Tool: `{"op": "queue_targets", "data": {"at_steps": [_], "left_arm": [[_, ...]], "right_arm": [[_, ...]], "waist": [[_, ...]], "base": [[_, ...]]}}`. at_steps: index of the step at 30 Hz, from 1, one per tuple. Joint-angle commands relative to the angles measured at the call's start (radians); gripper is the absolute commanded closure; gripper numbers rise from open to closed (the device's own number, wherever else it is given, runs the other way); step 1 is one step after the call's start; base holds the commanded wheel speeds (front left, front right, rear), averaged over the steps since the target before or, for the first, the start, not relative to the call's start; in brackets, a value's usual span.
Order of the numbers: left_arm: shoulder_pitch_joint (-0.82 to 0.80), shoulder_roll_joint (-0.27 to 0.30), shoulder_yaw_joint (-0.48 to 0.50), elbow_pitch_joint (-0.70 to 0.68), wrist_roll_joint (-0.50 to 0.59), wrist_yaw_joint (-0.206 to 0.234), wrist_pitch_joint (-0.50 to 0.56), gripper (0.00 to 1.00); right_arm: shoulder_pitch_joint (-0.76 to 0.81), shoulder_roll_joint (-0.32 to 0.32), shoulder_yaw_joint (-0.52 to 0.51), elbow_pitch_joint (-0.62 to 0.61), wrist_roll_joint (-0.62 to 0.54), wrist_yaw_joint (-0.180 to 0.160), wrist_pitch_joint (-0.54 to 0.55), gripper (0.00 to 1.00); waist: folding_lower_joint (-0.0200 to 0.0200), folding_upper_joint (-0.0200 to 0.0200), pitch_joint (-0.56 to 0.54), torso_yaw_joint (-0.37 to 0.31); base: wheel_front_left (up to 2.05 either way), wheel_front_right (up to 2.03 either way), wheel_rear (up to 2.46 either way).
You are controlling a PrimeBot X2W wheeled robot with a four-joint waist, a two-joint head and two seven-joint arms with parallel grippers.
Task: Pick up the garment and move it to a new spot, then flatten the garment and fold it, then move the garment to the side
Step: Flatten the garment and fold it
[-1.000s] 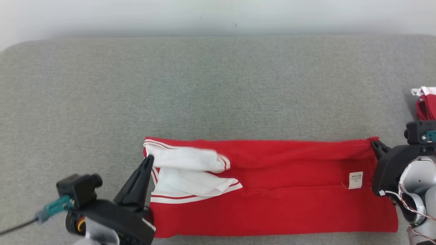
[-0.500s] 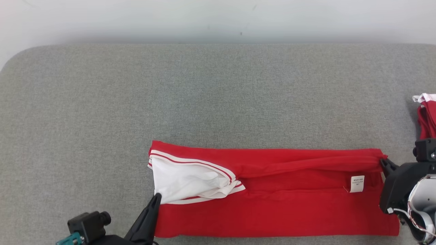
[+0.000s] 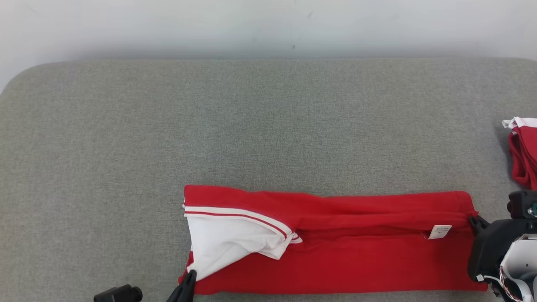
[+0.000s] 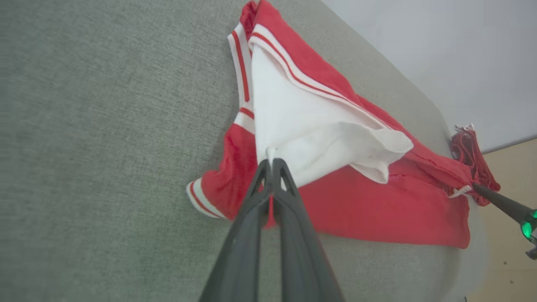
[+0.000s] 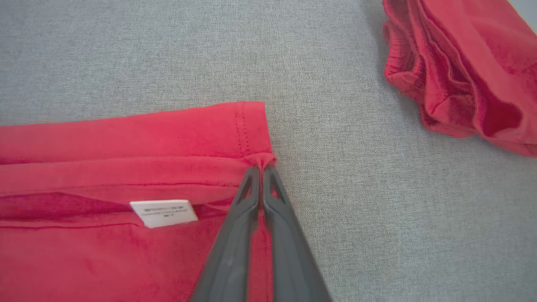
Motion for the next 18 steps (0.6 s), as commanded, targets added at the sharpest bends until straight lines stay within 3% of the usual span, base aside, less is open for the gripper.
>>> {"op": "queue_targets", "data": {"at_steps": [1,2,11,18], "left_arm": [[0.000,0.000,-0.001,0.009,0.018,0.006,-0.009,0.06],[-0.006,-0.002,-0.002,0.021,0.022,0.009,-0.014,0.00],[-0.065,0.012,0.023,0.115,0.238,0.052,-0.115,0.00],[-0.027,-0.074,0.197,0.048,0.566,0.086,-0.121,0.00]], "right_arm": [[0.009,0.012,-0.008,0.001,-0.005,-0.003,-0.010,0.00],[0.010,0.017,-0.013,0.003,-0.009,-0.003,-0.016,0.00],[0.033,0.078,-0.080,-0.017,-0.027,-0.003,-0.104,0.00],[0.074,0.182,-0.149,-0.048,-0.026,-0.003,-0.227,0.00]], "waist": [[0.0000,0.0001,-0.001,0.002],[0.0000,0.0001,-0.002,0.003],[0.0000,0.0001,-0.029,0.020],[0.0000,0.0001,-0.058,0.028]], "base": [[0.00,0.00,0.00],[0.00,0.00,0.00],[0.00,0.00,0.00],[0.00,0.00,0.00]]}}
